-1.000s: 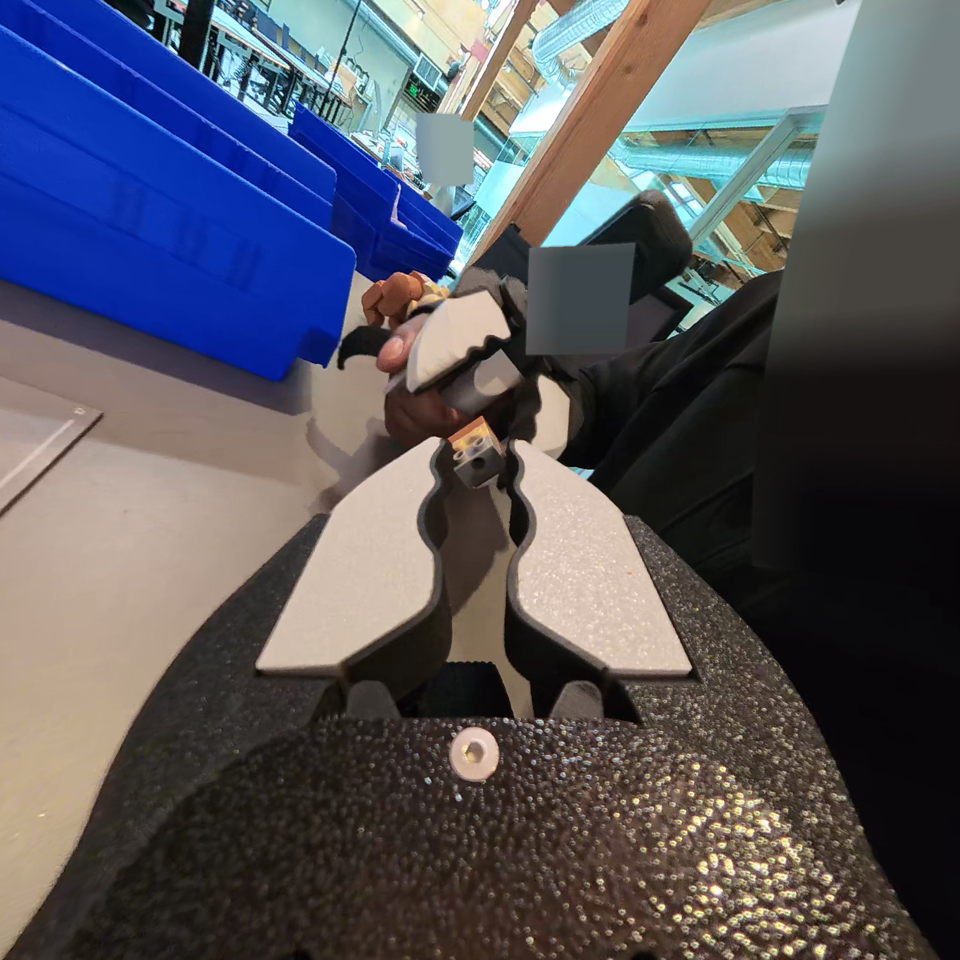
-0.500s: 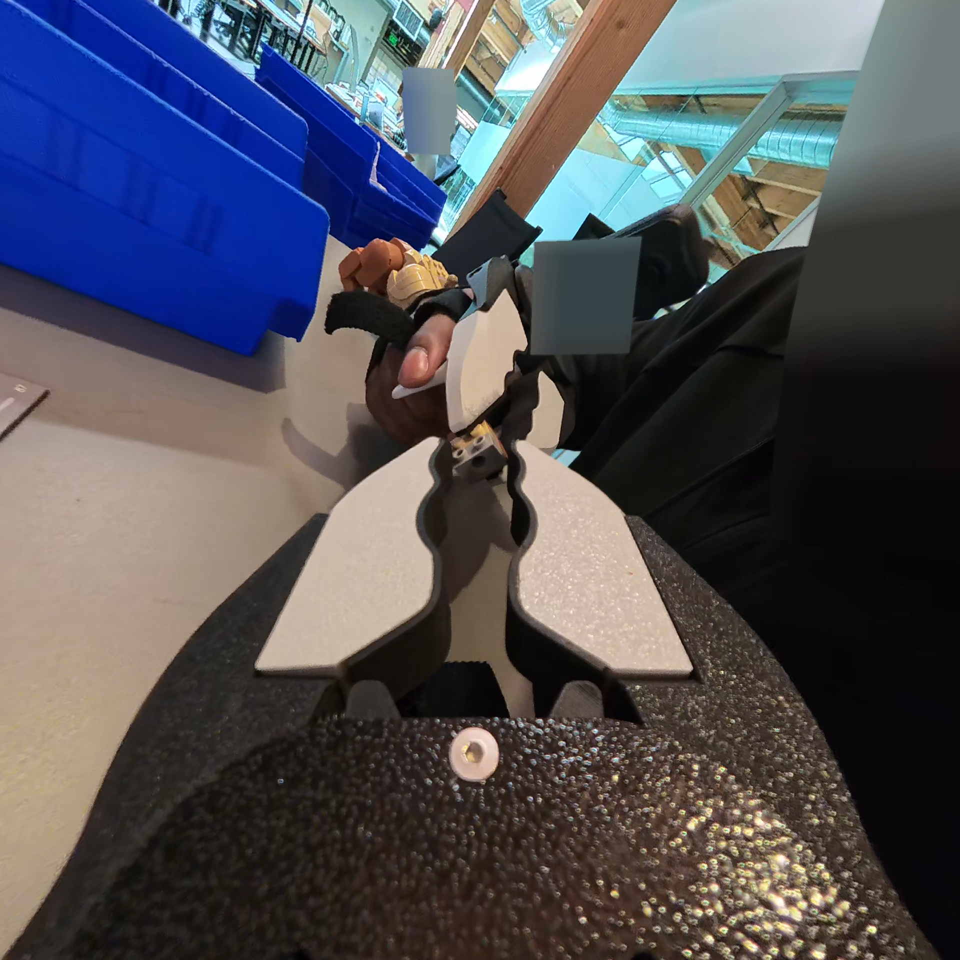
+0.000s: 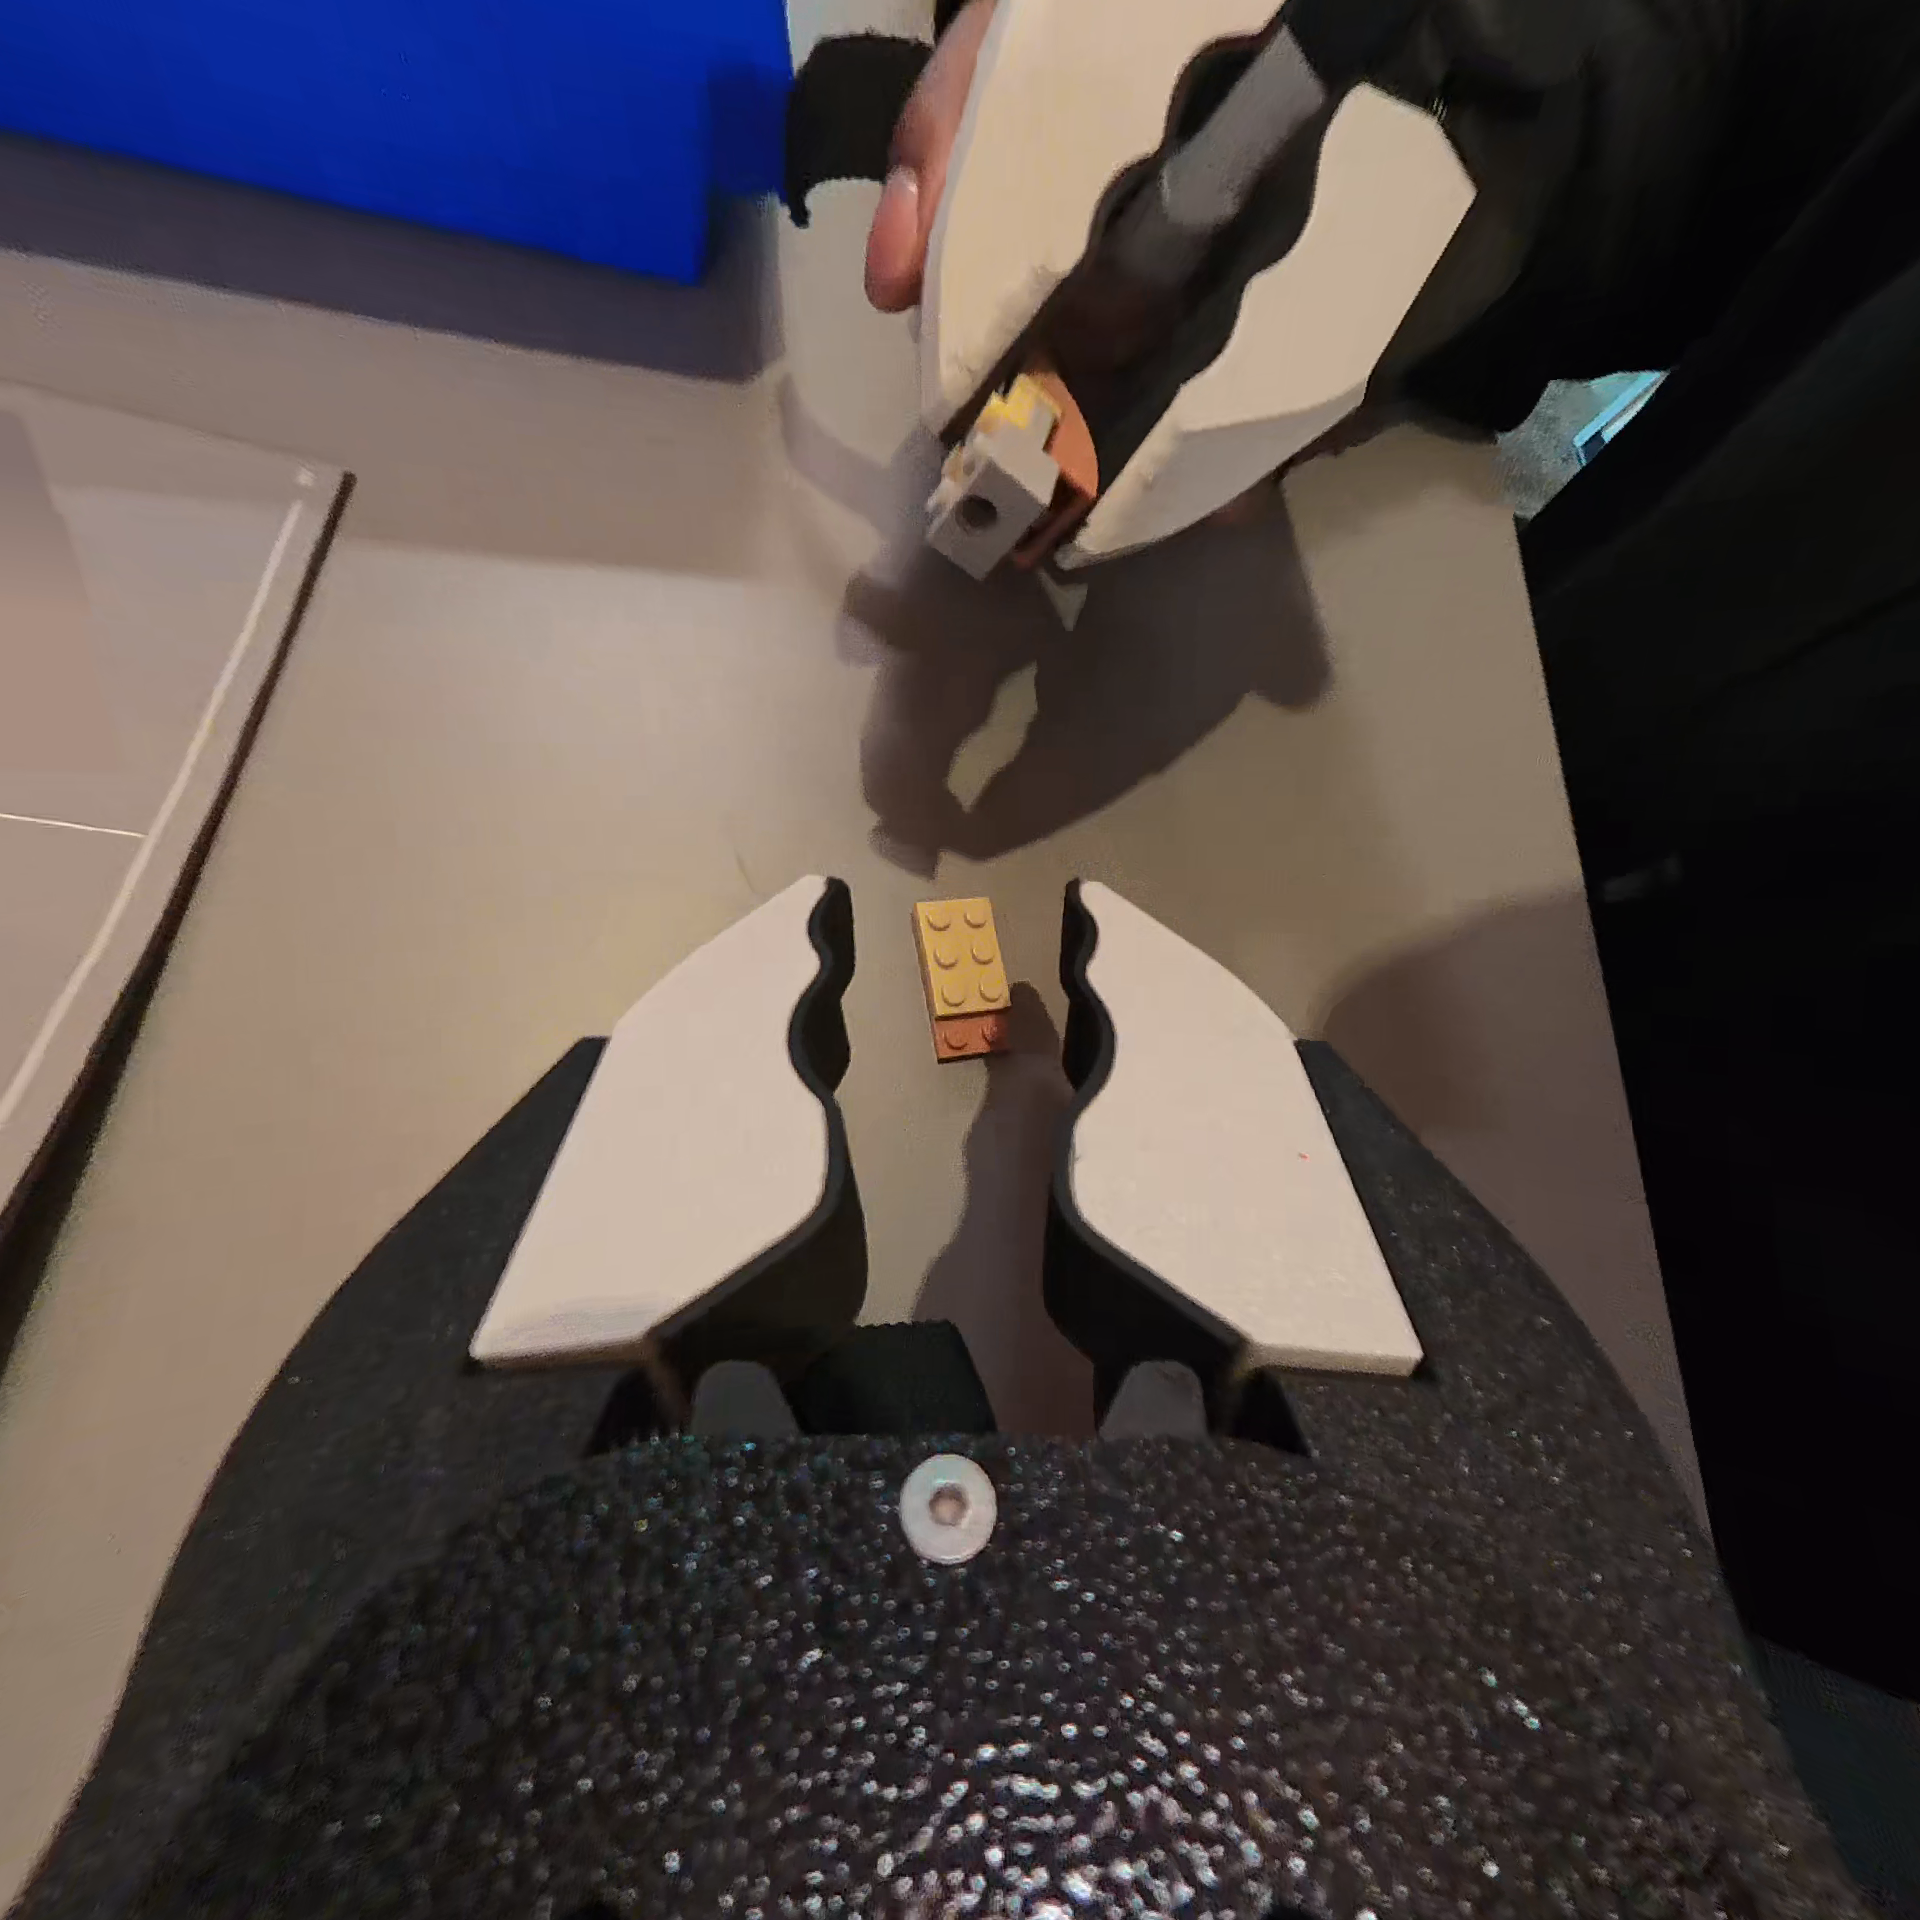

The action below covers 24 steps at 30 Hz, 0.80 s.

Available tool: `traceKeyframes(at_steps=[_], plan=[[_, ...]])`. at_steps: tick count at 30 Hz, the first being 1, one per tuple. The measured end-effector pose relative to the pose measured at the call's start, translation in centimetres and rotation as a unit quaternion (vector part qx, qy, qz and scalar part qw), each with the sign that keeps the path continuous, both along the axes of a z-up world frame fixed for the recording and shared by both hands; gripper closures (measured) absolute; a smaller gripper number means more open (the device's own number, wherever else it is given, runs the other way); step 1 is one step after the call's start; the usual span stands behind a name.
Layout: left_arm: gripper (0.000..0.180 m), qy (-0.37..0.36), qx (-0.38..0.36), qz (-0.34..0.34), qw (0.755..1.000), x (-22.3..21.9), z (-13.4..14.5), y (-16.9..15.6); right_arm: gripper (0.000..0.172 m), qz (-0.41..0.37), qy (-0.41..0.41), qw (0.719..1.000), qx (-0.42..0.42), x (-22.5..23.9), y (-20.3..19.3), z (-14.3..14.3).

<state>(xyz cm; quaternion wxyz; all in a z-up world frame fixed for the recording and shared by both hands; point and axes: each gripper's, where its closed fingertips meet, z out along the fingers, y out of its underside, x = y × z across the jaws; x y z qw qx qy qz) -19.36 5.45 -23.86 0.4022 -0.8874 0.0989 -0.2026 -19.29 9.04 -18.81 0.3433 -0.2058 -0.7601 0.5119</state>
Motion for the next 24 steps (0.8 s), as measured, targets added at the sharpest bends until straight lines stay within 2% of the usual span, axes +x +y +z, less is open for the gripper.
traceKeyframes(at_steps=[14, 24], plan=[[0.147, 0.048, -0.049, -0.013, 0.998, -0.1, -2.2, -0.7, 0.154, -0.009, -0.027, 0.999, -0.023, -0.3, 0.8, -0.2], [0.155, 0.156, -0.030, -0.044, 0.986, -0.1, -2.6, -0.5, 0.154, -0.010, -0.021, 1.000, -0.017, -0.3, 0.8, -0.3]])
